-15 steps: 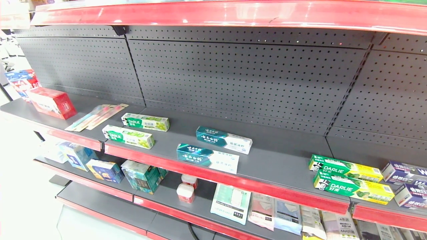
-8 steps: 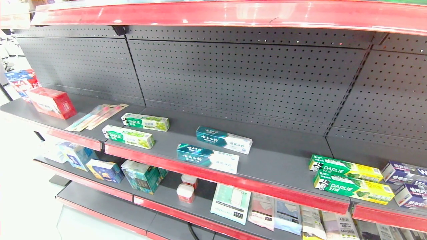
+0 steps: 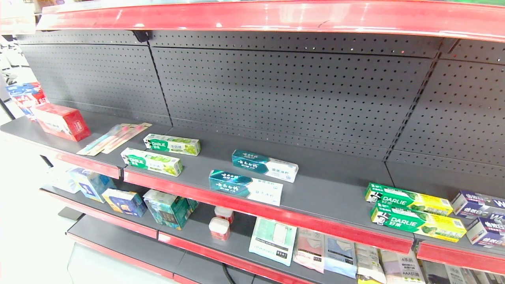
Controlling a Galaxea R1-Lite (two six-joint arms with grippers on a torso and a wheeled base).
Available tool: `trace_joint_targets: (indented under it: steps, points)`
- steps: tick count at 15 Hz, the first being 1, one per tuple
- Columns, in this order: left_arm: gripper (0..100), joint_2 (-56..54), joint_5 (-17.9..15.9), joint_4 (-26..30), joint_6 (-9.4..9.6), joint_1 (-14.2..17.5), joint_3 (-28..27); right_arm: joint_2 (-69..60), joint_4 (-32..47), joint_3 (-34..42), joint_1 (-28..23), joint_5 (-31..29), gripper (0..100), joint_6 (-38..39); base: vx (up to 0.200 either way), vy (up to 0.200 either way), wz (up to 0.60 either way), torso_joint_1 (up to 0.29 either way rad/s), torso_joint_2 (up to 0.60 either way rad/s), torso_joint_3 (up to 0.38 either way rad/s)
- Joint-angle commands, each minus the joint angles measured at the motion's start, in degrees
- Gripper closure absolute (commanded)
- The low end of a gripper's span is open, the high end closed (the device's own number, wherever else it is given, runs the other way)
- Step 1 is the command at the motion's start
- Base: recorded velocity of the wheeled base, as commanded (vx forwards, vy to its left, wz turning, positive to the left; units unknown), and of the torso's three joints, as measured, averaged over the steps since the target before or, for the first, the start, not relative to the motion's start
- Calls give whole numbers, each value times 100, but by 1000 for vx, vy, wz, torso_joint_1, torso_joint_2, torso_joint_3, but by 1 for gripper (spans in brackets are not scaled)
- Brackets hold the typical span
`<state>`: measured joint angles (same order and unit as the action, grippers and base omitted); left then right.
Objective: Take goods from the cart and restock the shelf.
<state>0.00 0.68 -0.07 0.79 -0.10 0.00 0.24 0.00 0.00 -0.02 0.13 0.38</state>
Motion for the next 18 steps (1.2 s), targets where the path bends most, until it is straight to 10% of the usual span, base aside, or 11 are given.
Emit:
trace_joint_targets:
  steps: [1, 18]
  points:
    - [0, 0, 2, -1, 0, 1, 0, -24, 0, 0, -6, 4, 0, -11, 0, 0, 0, 0, 0, 0]
    - [0, 18, -7, -1, 0, 1, 0, -24, 0, 0, -6, -5, 0, -11, 0, 0, -459, 4, 2, 1]
